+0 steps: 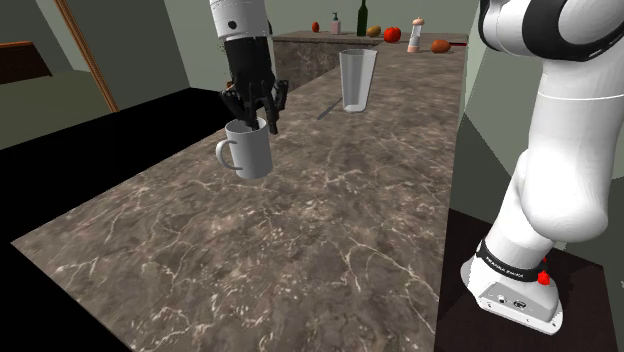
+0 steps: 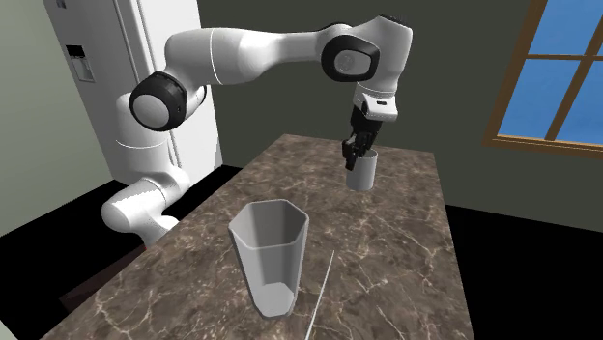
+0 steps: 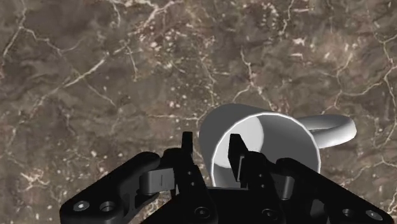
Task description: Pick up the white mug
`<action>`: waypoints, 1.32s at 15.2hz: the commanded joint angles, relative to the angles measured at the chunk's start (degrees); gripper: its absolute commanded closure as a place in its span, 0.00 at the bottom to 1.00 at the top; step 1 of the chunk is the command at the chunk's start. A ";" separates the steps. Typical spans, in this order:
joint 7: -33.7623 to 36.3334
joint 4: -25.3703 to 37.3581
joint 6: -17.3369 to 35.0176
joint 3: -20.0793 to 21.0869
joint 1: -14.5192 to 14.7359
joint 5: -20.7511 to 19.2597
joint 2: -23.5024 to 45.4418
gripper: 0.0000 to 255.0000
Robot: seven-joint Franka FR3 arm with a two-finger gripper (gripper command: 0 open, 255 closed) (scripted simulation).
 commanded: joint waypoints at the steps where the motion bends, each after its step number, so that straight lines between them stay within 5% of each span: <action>1: -0.03 -0.09 0.06 -0.01 -0.02 0.01 -0.04 1.00; 8: 0.03 -0.11 0.07 0.01 0.02 0.02 -0.06 1.00; 20: 2.40 17.21 -11.78 0.47 1.85 -1.62 5.46 1.00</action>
